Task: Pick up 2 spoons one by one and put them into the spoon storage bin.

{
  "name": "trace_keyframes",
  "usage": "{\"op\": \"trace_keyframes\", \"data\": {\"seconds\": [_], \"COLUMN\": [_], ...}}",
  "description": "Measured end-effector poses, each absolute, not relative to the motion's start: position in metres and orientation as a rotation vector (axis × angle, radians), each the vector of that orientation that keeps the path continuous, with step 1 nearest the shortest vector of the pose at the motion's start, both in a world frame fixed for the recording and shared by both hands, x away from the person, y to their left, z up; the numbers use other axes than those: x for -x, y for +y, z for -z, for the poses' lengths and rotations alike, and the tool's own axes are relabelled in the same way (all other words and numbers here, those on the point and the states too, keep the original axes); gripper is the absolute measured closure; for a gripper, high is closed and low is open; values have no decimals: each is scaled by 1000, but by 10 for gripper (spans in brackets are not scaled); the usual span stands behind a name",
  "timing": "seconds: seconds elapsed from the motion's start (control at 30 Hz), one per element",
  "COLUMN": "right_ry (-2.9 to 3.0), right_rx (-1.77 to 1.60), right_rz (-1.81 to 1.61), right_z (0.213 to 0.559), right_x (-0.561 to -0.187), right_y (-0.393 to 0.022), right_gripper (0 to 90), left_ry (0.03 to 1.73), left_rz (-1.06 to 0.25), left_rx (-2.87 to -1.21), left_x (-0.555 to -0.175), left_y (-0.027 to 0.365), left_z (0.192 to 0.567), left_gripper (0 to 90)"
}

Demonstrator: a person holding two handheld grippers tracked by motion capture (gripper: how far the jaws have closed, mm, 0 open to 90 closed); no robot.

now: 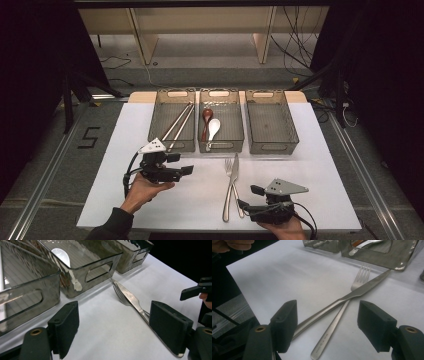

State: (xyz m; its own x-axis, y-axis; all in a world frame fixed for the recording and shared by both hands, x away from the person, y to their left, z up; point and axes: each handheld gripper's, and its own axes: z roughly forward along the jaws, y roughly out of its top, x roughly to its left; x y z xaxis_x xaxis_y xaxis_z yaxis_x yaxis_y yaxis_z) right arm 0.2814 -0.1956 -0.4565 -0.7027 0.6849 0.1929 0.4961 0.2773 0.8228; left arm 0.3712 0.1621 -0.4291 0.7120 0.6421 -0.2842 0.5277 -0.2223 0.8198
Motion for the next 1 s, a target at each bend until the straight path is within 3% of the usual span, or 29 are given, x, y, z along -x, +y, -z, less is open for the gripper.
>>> {"op": "trace_keyframes", "data": {"seconds": [0.33, 1.0], "right_ry": [2394, 2477], "right_rx": [-1085, -984], "right_rz": [-1357, -1332], "right_z": [463, 471], "right_x": [-282, -284], "right_y": [-181, -150], "right_gripper": [429, 759], "left_ry": [923, 915], "left_rz": [-160, -211], "left_rx": [-1861, -1859], "left_x": [-359, -339], "left_y": [172, 185], "left_z": [436, 441], "left_gripper": [235, 232]}}
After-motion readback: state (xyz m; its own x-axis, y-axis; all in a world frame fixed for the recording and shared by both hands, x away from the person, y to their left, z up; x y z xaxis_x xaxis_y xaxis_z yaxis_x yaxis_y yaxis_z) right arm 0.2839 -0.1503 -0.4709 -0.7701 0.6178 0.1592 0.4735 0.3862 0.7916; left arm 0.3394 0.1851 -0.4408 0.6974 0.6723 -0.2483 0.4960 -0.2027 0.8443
